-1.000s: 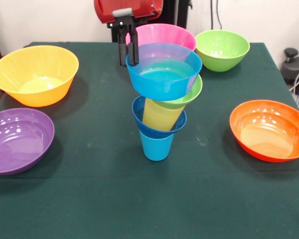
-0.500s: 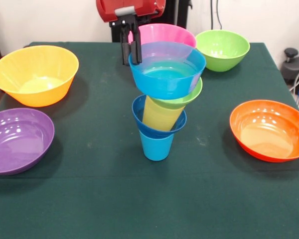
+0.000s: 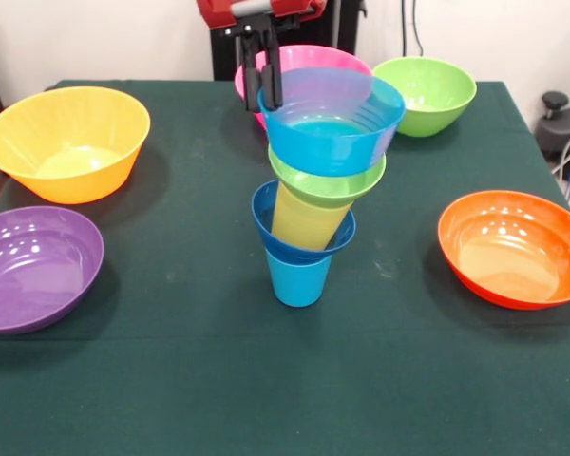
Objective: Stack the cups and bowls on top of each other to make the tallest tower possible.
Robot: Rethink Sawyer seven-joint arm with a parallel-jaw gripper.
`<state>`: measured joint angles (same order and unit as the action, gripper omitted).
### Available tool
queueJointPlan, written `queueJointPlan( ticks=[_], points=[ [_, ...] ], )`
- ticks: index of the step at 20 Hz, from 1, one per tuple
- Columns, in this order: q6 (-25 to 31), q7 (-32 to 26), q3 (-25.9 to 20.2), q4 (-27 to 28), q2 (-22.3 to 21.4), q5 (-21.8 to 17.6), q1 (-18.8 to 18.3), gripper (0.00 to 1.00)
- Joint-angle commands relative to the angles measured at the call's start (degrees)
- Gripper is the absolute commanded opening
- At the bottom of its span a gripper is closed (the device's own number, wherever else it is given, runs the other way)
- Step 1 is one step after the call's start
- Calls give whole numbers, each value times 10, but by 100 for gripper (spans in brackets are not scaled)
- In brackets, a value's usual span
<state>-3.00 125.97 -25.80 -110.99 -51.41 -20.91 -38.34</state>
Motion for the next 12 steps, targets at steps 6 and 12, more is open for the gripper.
queueJointPlan(
  ticks=[6, 12],
  points=[
    [4, 28, 39, -31, 28, -35, 43, 0],
    [-14, 31, 54, -23, 42, -37, 55, 0]
  ],
)
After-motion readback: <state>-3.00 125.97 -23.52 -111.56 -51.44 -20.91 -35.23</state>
